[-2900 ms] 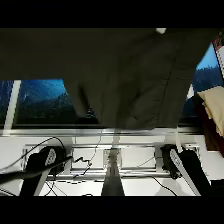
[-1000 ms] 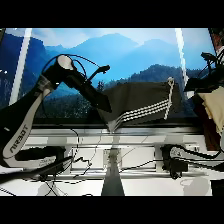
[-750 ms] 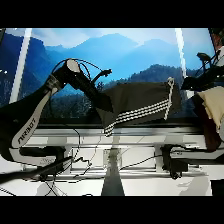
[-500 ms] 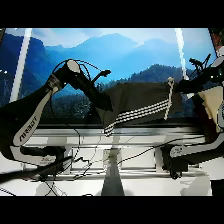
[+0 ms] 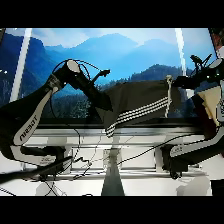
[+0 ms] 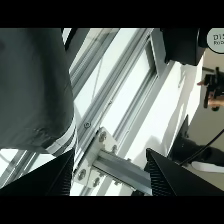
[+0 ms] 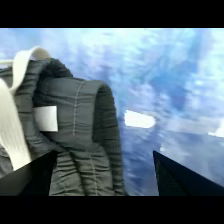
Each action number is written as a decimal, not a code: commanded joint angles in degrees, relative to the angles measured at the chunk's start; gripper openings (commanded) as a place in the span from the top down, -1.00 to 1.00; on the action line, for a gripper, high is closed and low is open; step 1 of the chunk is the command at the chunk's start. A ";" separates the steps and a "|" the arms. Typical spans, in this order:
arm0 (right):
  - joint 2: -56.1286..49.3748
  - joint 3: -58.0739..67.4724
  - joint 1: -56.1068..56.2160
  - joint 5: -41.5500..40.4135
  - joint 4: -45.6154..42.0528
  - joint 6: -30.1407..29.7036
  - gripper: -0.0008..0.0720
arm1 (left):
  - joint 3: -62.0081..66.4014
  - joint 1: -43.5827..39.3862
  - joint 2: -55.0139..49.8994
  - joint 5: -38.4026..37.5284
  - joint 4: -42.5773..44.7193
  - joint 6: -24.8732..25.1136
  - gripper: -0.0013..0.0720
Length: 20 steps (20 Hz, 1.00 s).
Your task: Fold the clothes and pants, and hang the long-sleeved shirts on hangers.
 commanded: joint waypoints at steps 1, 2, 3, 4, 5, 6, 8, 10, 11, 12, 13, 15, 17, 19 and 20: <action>-2.38 -0.15 -0.02 4.13 3.32 1.57 -0.90 | -0.02 0.07 -0.04 0.02 0.02 0.00 -0.38; -3.50 -0.39 -0.02 6.51 4.59 1.53 -0.90 | -0.02 0.07 -0.04 0.02 0.02 0.00 -0.38; -4.44 -0.42 -0.02 9.35 7.10 1.05 -0.90 | -0.02 0.07 -0.04 0.02 0.02 0.00 -0.38; -5.07 -0.42 -0.02 12.09 10.14 -0.52 -0.88 | -0.02 0.07 -0.04 0.02 0.02 0.02 -0.38; -5.49 -0.57 0.11 14.75 14.27 -2.60 -0.75 | -0.02 0.07 -0.09 0.28 0.04 0.04 -0.38; -5.60 -1.11 0.59 16.85 18.27 -3.23 -0.54 | -0.02 0.15 -0.15 1.40 0.26 0.07 -0.38; -5.57 -1.79 3.30 19.74 21.86 -4.92 -0.31 | -0.02 0.52 -0.15 6.14 1.62 0.04 -0.38; -5.55 -1.84 7.37 19.78 21.79 -5.20 0.26 | -0.02 1.40 -0.15 10.32 1.70 0.02 -0.38; -5.40 -1.84 9.75 19.76 21.81 -5.29 0.93 | 0.00 1.90 -0.13 10.71 1.64 0.02 -0.38; -5.14 -1.84 11.87 19.76 22.23 -5.35 0.92 | 0.04 2.38 -0.07 10.32 1.07 0.00 -0.38; -4.52 -1.84 13.97 19.74 23.08 -5.27 0.92 | 0.50 3.08 -0.02 8.68 0.09 0.00 -0.38; -1.95 -1.55 16.76 19.98 25.75 -4.59 0.92 | 3.02 4.63 0.33 4.02 -0.46 0.00 -0.24; 2.34 0.11 17.44 19.54 25.77 -2.49 0.92 | 7.69 6.62 1.18 -0.94 -0.48 0.02 0.44; 7.85 2.86 16.28 16.81 23.67 3.13 0.92 | 12.96 9.01 2.54 -3.65 -0.39 0.07 0.94; 10.82 4.44 15.21 15.15 21.31 6.58 0.92 | 15.08 10.16 3.54 -3.74 -0.39 0.04 0.94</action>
